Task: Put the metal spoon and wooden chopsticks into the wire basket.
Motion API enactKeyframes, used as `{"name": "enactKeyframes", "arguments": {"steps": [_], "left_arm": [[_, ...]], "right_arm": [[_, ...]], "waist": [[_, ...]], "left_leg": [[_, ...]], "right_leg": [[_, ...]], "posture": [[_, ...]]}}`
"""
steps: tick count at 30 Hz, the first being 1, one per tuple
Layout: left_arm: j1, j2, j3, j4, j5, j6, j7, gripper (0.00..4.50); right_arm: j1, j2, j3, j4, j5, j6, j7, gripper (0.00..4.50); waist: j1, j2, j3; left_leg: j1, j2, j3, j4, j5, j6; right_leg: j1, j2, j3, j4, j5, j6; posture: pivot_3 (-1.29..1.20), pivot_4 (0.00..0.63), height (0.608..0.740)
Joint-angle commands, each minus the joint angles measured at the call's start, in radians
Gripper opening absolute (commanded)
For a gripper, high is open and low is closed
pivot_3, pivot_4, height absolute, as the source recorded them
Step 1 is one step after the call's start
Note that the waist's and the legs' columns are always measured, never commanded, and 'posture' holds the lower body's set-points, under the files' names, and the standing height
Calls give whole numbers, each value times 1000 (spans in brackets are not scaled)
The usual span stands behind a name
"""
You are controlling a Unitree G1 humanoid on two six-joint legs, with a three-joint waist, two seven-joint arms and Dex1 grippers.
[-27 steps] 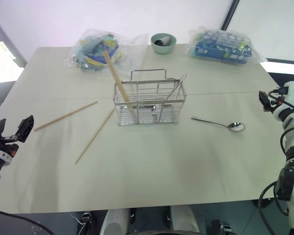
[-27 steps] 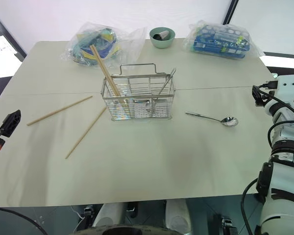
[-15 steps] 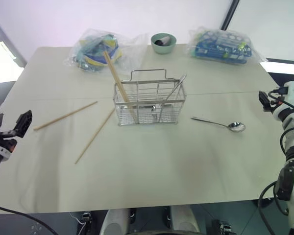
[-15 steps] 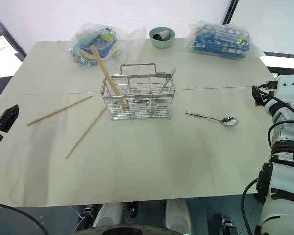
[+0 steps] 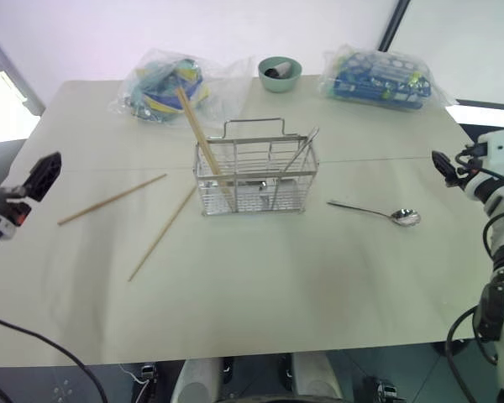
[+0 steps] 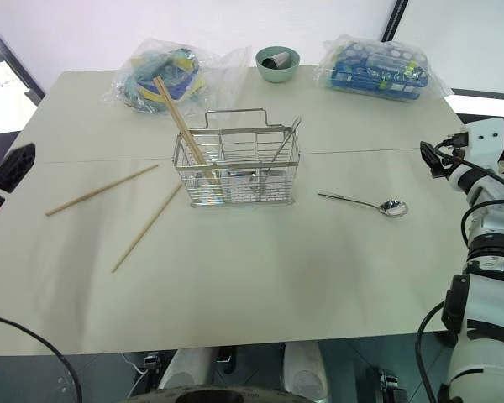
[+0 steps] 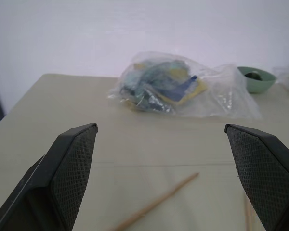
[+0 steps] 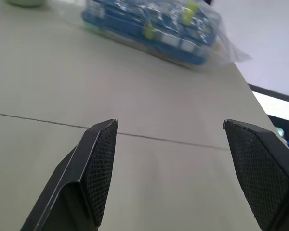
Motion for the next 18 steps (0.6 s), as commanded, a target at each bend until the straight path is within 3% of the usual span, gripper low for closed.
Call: {"name": "enactKeyframes", "arguments": {"steps": [1,6,10,18], "left_arm": [[-73,84,-27,-53,-113,45,-58,4446],[-223,165,-207,-126,-307,124,-146,4446],[-332,191,-402,-173,-319,145,-251,4446],[-531,104,-684,-102,-225,137,-418,4446]], "right_arm": [[-62,-53,21,-23,-9,9,105,3597],[-125,-81,117,-9,-55,21,348,3597],[-174,-87,189,2,-98,27,486,3597],[-211,-70,333,10,-179,100,792,3597]], "waist": [[0,0,0],[-3,1,1],[-3,4,2],[-2,4,3]], "left_leg": [[0,0,0,0,0,0],[0,0,0,0,0,0],[0,-1,0,0,0,0],[0,-1,0,0,1,0]], "right_leg": [[0,0,0,0,0,0],[0,0,0,0,0,0],[0,1,0,0,0,0],[0,4,0,1,1,1]], "posture": [[0,150,697],[0,150,697],[0,150,697],[0,150,697]]}}
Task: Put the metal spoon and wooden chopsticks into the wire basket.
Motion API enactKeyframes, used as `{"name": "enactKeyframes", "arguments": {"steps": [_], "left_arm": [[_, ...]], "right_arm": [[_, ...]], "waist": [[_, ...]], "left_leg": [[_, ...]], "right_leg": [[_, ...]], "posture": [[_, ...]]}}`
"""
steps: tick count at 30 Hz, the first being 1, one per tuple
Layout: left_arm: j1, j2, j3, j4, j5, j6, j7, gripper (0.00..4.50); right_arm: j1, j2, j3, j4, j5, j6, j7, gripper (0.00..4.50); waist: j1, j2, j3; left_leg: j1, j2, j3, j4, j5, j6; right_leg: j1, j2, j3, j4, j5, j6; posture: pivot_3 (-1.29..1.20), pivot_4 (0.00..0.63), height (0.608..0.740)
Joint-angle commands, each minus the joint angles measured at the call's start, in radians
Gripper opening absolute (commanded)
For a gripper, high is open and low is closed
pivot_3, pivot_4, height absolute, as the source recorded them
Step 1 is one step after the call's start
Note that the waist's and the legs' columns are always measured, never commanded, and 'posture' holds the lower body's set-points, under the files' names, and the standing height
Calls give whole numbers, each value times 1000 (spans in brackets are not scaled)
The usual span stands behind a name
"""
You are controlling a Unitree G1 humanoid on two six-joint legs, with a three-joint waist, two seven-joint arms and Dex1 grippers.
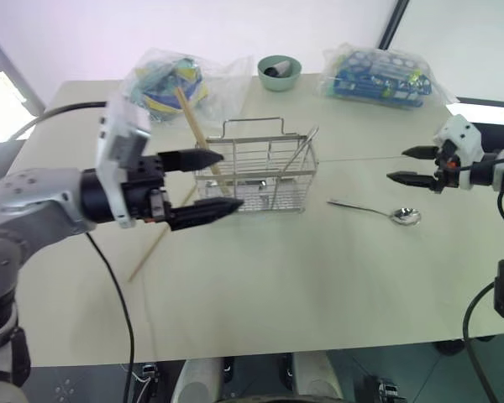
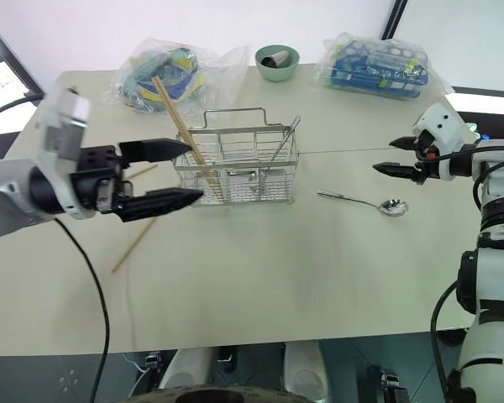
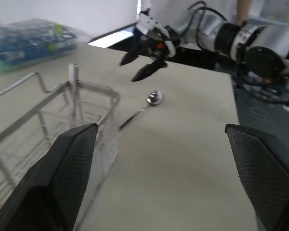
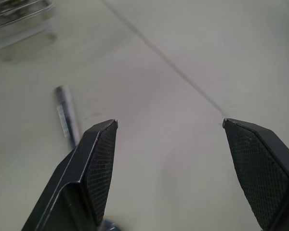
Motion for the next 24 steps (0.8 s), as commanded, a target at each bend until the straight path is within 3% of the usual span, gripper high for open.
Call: {"name": "enactKeyframes", "arguments": {"steps": [1,5,19,22,24], "left_arm": [[-54,-27,-64,37,65,-21,-63,4446],[-82,-62,-99,57,112,-28,-94,4446],[-88,-69,-55,17,108,15,-72,4446],[-86,-69,-43,6,98,23,-56,4500],[-89,-69,-34,8,90,26,-44,4500]], "right_arm": [[-19,-6,51,-1,-40,43,118,3597],[7,17,100,3,-71,63,182,3597],[-5,118,167,123,-180,114,48,3597],[-7,123,162,127,-174,130,66,2751],[-8,124,158,124,-169,122,77,1843]], "waist": [[1,0,0],[0,0,0],[0,-2,0],[1,-3,0],[2,-3,0]], "left_leg": [[0,0,0,0,0,0],[0,0,0,1,0,0],[2,0,-1,2,0,0],[14,0,-1,1,-1,0],[14,0,-3,1,-1,0]], "right_leg": [[0,0,0,0,0,0],[0,0,0,0,1,2],[3,0,0,0,2,3],[14,0,0,-2,0,0],[15,0,-1,-2,0,0]], "posture": [[0,150,697],[0,150,697],[0,150,697],[0,150,697],[0,150,697]]}}
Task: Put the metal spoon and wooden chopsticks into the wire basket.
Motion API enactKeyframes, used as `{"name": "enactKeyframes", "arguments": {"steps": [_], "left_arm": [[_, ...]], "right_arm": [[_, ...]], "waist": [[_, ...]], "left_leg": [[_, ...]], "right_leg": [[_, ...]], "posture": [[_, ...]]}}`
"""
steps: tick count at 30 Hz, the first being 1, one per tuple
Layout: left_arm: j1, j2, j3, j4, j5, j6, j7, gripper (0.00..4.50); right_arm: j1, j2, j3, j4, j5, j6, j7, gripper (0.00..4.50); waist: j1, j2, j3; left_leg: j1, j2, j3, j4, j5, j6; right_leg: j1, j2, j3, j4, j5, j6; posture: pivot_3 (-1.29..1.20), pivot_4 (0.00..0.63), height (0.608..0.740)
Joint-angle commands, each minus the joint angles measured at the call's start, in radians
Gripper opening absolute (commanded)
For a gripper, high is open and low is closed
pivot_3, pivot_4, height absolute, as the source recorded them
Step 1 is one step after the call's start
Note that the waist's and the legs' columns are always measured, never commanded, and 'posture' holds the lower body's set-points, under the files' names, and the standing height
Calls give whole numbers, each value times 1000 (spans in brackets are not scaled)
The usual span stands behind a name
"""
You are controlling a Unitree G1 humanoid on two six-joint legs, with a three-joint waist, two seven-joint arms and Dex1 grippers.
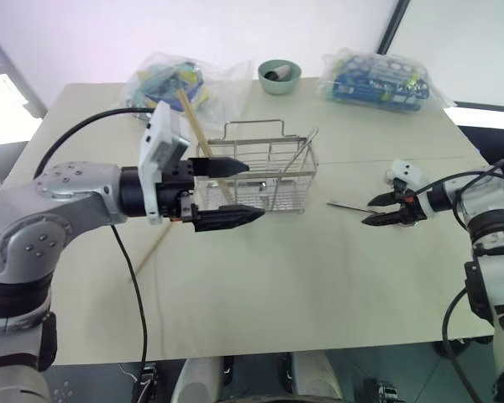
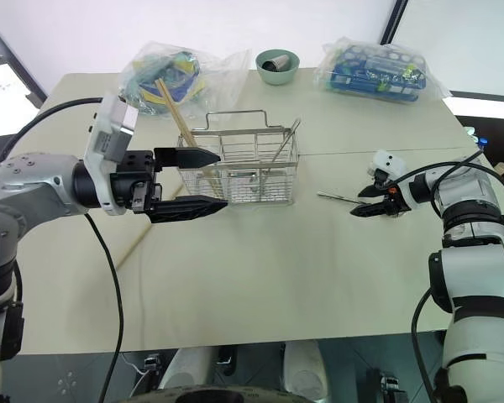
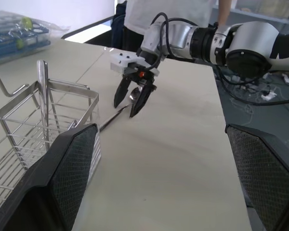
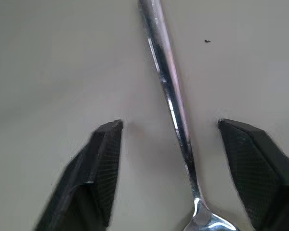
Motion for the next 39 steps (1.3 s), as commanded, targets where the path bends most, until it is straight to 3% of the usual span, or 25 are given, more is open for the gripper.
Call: {"name": "enactKeyframes", "arguments": {"steps": [1,3,4,7,11,16,19,22,25,32,39], "left_arm": [[-20,12,51,-17,-21,3,21,4500],[-24,10,54,-13,-19,2,27,4500],[-26,8,54,-10,-19,1,29,4500],[-36,0,52,0,-16,-5,34,4500],[-55,0,49,28,5,-17,22,4500],[-88,2,47,80,48,-34,-11,4500],[-121,-3,35,124,88,-52,-42,4500],[-148,-17,23,159,122,-67,-65,4500],[-162,-32,14,175,144,-74,-87,4500],[-175,-58,2,196,189,-90,-129,4500],[-172,-76,10,193,208,-92,-131,4500]], "right_arm": [[1,10,4,18,-11,3,21,1292],[0,8,0,16,-8,-4,22,274],[0,8,-2,15,-7,-9,24,18],[12,1,-11,2,3,-48,40,18],[72,-24,-11,-104,85,-64,173,18],[354,-192,114,-694,442,144,198,18],[518,-265,63,-1040,596,271,198,18],[554,-225,-44,-1230,715,420,124,18],[498,-138,-133,-1322,818,549,-31,18],[220,100,-309,-1248,955,764,-413,18],[49,250,-349,-1079,876,698,-609,18]], "waist": [[0,0,0],[-1,0,0],[-2,0,0],[-2,0,0],[0,0,0],[6,1,1],[7,1,1],[-5,3,2],[0,3,2],[17,1,3],[23,1,3]], "left_leg": [[0,0,0,0,0,0],[0,0,0,0,0,0],[0,0,0,0,0,0],[0,0,-1,0,0,0],[0,0,-1,0,0,0],[-1,-1,-3,0,0,0],[-2,0,-4,0,-1,0],[-2,0,-4,0,-2,-3],[-1,0,-4,0,-2,-3],[-4,0,-4,0,-2,-3],[-8,0,-4,-1,-1,-2]], "right_leg": [[0,0,0,0,0,0],[0,0,0,0,0,0],[0,0,0,0,0,0],[0,0,0,0,0,0],[0,0,-1,0,0,0],[-1,-1,-2,1,1,2],[-1,-4,-3,1,0,0],[-1,-4,-2,0,0,0],[-1,-4,-2,0,0,0],[-3,-6,-2,-2,0,0],[-7,-5,-2,-1,0,0]], "posture": [[0,150,697],[0,150,697],[0,150,697],[0,150,697],[0,150,697],[0,150,697],[0,150,697],[0,150,697],[0,150,697],[0,150,697],[0,150,697]]}}
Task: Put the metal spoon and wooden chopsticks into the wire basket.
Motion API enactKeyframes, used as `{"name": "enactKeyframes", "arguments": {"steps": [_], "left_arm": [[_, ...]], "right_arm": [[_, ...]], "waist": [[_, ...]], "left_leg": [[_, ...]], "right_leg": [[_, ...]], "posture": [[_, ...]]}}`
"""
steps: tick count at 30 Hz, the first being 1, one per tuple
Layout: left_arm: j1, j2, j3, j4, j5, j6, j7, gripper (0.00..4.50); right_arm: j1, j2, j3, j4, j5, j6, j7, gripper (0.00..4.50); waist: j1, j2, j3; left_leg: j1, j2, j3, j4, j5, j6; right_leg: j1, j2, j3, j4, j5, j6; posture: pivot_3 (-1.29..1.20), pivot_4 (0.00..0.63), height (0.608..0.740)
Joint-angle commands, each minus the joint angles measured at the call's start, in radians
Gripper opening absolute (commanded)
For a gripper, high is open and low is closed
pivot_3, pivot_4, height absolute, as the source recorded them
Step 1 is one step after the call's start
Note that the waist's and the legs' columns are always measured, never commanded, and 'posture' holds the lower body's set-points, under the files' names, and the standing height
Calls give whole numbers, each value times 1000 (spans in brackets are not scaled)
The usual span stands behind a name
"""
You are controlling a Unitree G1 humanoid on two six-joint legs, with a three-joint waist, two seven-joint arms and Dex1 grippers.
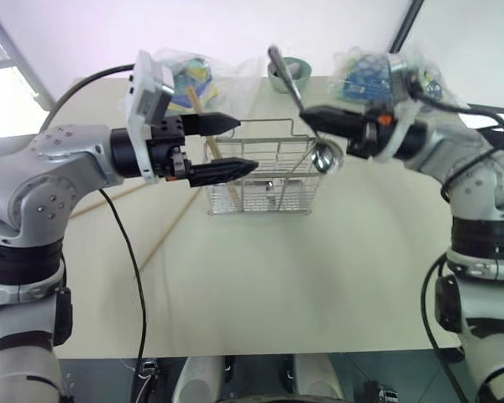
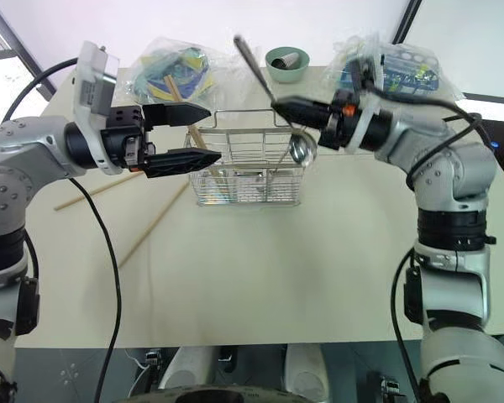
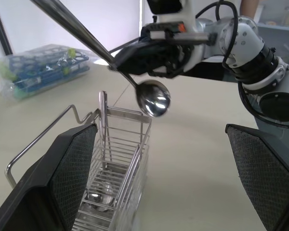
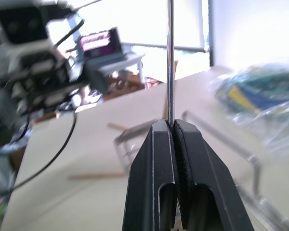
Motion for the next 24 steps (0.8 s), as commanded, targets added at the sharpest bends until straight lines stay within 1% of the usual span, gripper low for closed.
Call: {"name": "enactKeyframes", "arguments": {"steps": [1,4,6,9,12,14,15,17,18,19,24], "left_arm": [[-18,-5,28,-21,5,-18,3,4500],[-16,-6,39,-33,1,-10,15,4500],[-15,-4,47,-39,-1,-8,25,4500],[-20,0,67,-43,-15,3,47,4500],[-19,4,77,-46,-19,8,58,4500],[-17,5,78,-48,-14,7,63,4500],[-16,4,78,-48,-13,6,65,4500],[-17,3,77,-46,-11,5,69,4500],[-17,2,76,-45,-10,3,69,4500],[-18,1,75,-42,-8,1,70,4500],[-31,-4,84,-17,9,-17,81,4500]], "right_arm": [[-62,39,-30,66,-57,-92,-69,18],[-86,75,-11,141,-122,-167,-100,18],[-73,79,15,151,-156,-203,-74,18],[-40,81,24,136,-149,-183,-37,18],[-18,82,20,122,-147,-172,-34,927],[-11,87,10,112,-142,-166,-45,1880],[-7,87,7,105,-143,-166,-51,2436],[-5,83,-1,97,-141,-164,-58,3349],[-5,81,-5,95,-140,-163,-62,3942],[-8,79,-13,96,-135,-159,-65,4403],[-42,57,-57,110,-112,-136,-70,4403]], "waist": [[-1,0,0],[-2,0,0],[-2,0,0],[-4,0,0],[-5,0,0],[-6,0,0],[-7,0,0],[-8,0,0],[-8,0,0],[-8,0,0],[-7,0,0]], "left_leg": [[-1,0,0,0,0,0],[-2,0,0,0,1,1],[-4,0,1,0,1,1],[-8,0,1,1,1,1],[-9,0,1,1,2,1],[-9,0,1,1,2,1],[-9,0,1,1,2,1],[-9,0,1,2,2,1],[-9,0,1,2,2,1],[-9,0,1,2,2,1],[-9,0,1,2,2,1]], "right_leg": [[-1,0,0,0,0,0],[-3,1,0,1,0,0],[-4,2,-1,2,1,1],[-9,3,-1,4,2,4],[-9,5,-1,4,2,4],[-9,5,-1,4,2,4],[-9,5,-1,4,3,4],[-9,5,-1,4,3,4],[-9,5,-1,4,3,4],[-9,5,-1,4,3,5],[-9,6,-1,4,3,5]], "posture": [[0,150,697],[0,150,697],[0,150,697],[0,150,697],[0,150,697],[0,150,697],[0,150,697],[0,150,697],[0,150,697],[0,150,697],[0,150,697]]}}
